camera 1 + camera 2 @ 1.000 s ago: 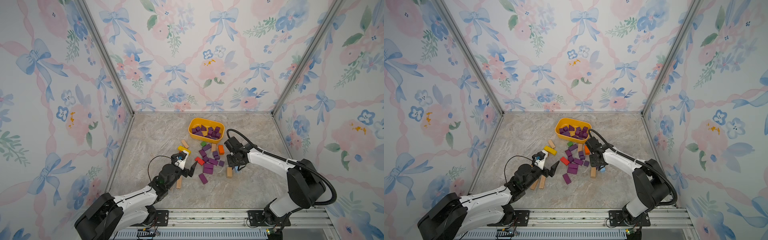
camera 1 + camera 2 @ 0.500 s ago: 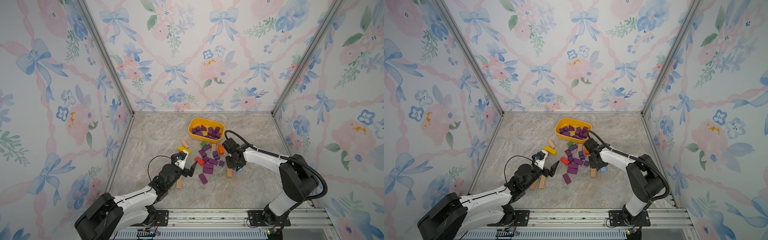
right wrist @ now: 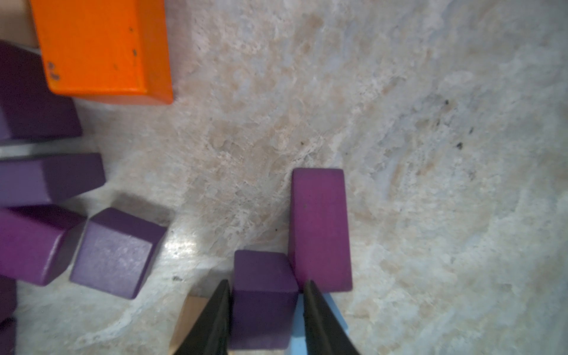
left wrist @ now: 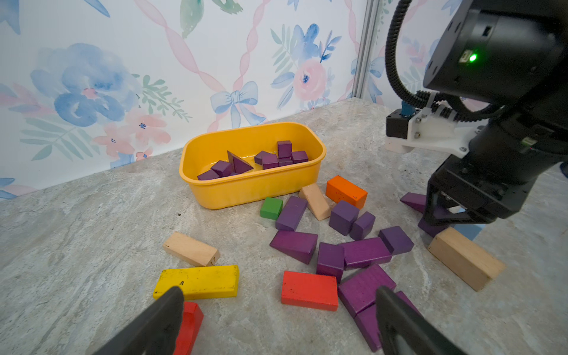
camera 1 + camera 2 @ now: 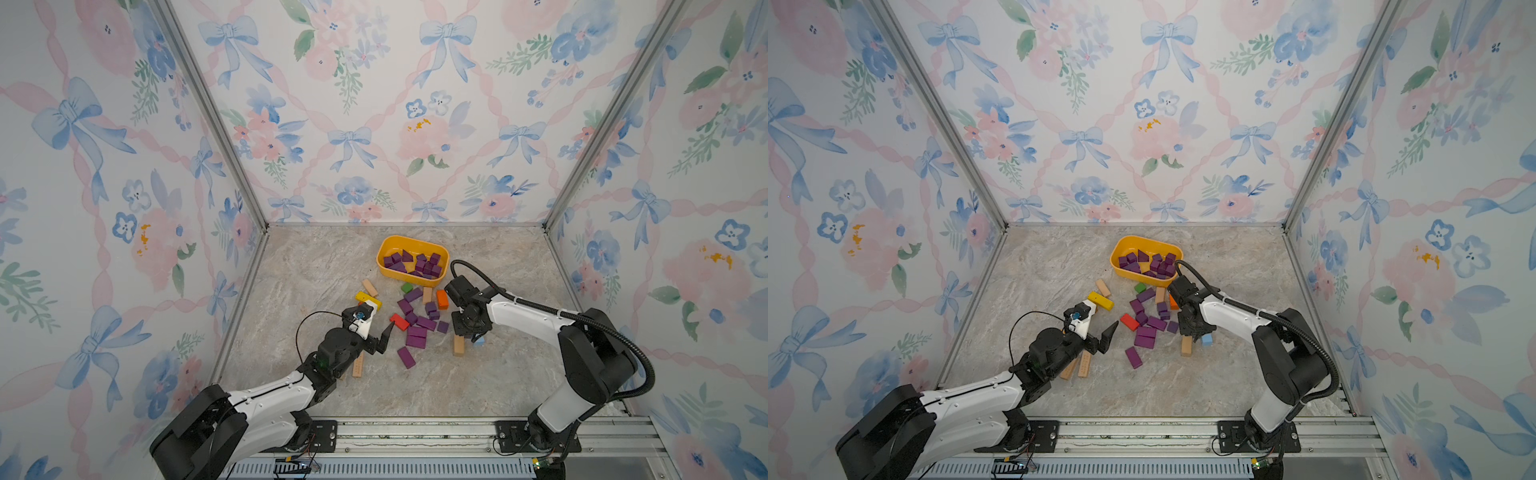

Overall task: Pick purple bricks into the storage bin
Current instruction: Pick up the building block from the center of the board.

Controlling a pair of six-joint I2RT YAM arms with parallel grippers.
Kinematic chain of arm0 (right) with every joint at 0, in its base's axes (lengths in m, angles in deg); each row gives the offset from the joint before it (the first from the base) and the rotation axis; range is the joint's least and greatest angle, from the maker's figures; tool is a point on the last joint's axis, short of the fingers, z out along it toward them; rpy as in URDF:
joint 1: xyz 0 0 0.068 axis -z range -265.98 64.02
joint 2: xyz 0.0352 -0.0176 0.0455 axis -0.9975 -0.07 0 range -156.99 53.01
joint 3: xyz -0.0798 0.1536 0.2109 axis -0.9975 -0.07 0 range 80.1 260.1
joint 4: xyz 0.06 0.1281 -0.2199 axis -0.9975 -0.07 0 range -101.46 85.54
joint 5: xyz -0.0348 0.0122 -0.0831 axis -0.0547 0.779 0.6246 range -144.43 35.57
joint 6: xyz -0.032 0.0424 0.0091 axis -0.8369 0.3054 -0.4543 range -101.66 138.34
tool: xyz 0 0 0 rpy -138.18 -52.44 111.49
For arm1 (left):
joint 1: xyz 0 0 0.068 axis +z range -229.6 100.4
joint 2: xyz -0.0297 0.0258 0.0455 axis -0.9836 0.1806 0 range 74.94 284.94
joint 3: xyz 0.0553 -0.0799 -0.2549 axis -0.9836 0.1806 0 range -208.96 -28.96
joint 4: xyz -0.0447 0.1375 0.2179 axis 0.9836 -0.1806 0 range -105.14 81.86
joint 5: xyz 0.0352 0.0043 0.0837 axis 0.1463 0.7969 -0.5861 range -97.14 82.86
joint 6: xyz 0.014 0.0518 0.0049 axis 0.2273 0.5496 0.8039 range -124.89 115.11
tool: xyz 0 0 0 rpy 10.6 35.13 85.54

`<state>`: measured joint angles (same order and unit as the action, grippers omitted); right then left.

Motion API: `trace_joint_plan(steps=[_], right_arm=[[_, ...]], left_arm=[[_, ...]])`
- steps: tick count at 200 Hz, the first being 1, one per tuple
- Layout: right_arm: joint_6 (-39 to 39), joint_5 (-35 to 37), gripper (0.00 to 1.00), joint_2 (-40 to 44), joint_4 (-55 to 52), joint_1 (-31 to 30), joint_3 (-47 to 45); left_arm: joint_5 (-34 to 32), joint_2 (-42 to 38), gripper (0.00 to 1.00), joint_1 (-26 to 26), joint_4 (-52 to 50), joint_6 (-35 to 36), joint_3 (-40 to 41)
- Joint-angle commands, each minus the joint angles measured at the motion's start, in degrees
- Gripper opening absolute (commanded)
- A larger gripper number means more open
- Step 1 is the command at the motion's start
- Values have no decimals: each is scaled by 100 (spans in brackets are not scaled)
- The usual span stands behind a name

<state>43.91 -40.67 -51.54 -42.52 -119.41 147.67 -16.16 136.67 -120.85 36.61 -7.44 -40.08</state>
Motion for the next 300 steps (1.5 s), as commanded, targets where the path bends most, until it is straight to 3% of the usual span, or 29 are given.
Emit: trace_joint_plan(steps=[1,169,198,213,300], right_arm=[[98,-294,38,-416,3,30,103],[43,-399,35,-621,22,22,240],[77,-444,23,-604,80,12,249],[80,-449,23,-536,97,12,299],[-193,-330,23,-592,-225,115,1734]], left_arm=[[-92,83,98,-29,89,9,26],[-210,56,98,-29,94,-9,25],[-262,50,98,-25,85,-10,31],[-275,53,98,-27,93,-9,32],[-361,74,98,-32,86,-37,46]])
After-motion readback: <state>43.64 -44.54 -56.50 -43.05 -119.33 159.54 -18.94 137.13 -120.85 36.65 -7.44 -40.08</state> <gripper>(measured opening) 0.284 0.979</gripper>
